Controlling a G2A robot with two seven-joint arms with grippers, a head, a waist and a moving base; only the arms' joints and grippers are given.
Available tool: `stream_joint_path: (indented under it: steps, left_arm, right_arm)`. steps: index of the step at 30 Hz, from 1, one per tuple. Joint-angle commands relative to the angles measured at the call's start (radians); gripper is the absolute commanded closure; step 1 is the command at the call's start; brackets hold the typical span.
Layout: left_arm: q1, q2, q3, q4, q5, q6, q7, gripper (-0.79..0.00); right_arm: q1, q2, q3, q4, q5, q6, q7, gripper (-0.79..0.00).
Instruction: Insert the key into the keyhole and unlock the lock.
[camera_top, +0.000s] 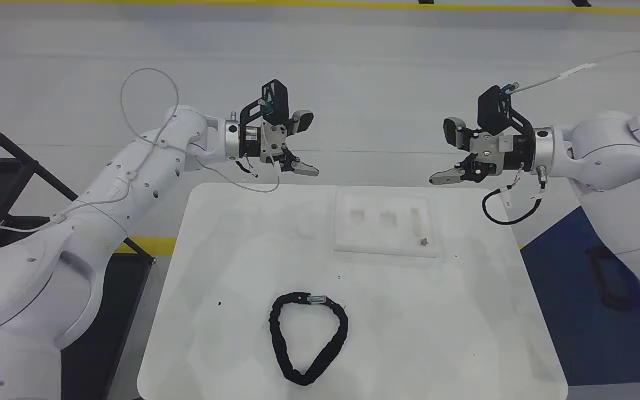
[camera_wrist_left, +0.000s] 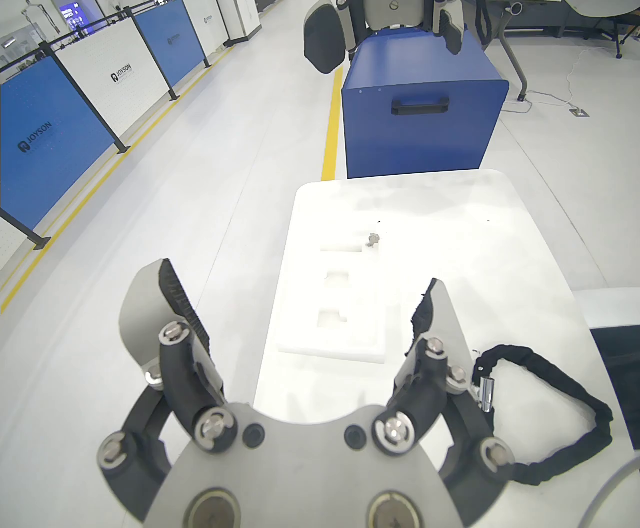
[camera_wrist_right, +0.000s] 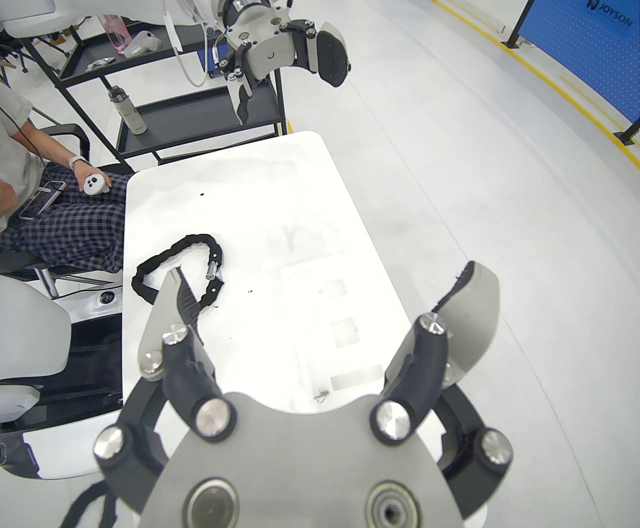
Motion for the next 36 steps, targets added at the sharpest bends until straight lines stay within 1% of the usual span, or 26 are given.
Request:
stream_joint_path:
  steps: [1, 17, 21, 26, 29, 32, 36]
  left_arm:
    - [0.000, 0.000, 0.000, 0.000, 0.000, 0.000, 0.000, -0.784]
    - [0.000, 0.000, 0.000, 0.000, 0.000, 0.000, 0.000, -0.785]
    - [0.000, 0.000, 0.000, 0.000, 0.000, 0.000, 0.000, -0.785]
    - [0.000, 0.000, 0.000, 0.000, 0.000, 0.000, 0.000, -0.785]
    - [0.000, 0.000, 0.000, 0.000, 0.000, 0.000, 0.000, -0.785]
    - [0.000, 0.000, 0.000, 0.000, 0.000, 0.000, 0.000, -0.785]
    - [0.000, 0.000, 0.000, 0.000, 0.000, 0.000, 0.000, -0.785]
  right_arm:
    - [0.000, 0.000, 0.000, 0.000, 0.000, 0.000, 0.000, -0.785]
    - [0.000, 0.000, 0.000, 0.000, 0.000, 0.000, 0.000, -0.785]
    - [-0.028, 0.003, 0.003, -0.018, -0.047, 0.052, -0.020, -0.785]
    - [-0.051, 0.006, 0.000, 0.036, -0.076, 0.139, 0.005, -0.785]
    - [-0.067, 0.006, -0.004, 0.071, -0.066, 0.180, 0.014, -0.785]
    - [-0.087, 0.001, -0.012, 0.126, -0.023, 0.237, 0.017, -0.785]
    - [-0.092, -0.017, -0.047, 0.192, 0.006, 0.286, 0.040, -0.785]
